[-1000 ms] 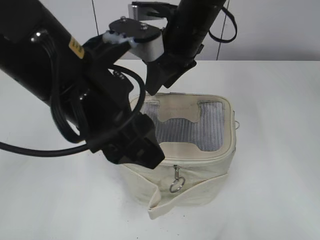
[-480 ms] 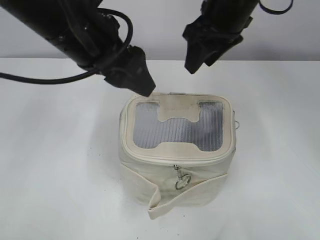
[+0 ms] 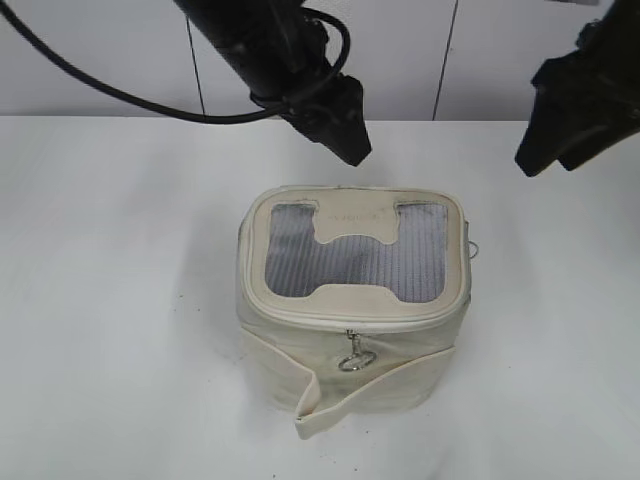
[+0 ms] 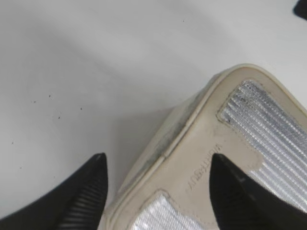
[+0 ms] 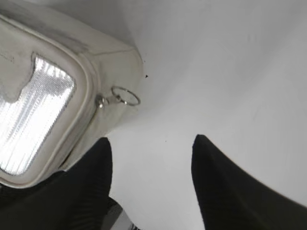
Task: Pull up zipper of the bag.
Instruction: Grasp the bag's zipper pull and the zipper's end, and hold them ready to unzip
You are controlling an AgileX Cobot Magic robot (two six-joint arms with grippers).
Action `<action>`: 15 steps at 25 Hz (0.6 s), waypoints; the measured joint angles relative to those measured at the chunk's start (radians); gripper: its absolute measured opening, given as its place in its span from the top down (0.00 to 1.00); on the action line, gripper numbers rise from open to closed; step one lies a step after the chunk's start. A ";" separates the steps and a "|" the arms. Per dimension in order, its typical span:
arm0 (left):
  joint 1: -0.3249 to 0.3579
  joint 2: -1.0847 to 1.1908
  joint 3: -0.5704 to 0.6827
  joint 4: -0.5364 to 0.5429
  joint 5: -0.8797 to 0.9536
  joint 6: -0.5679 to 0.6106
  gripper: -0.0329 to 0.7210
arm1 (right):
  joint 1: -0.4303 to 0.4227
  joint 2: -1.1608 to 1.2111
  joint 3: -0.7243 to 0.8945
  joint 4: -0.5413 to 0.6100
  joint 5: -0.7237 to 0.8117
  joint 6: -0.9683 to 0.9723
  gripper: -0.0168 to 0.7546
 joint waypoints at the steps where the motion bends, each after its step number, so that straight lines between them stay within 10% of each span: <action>1: 0.000 0.028 -0.041 -0.009 0.021 0.017 0.28 | -0.025 -0.019 0.025 0.018 0.000 0.000 0.43; 15: 0.000 0.344 -0.431 -0.231 0.254 0.187 0.28 | -0.095 -0.172 0.308 0.061 -0.032 0.066 0.43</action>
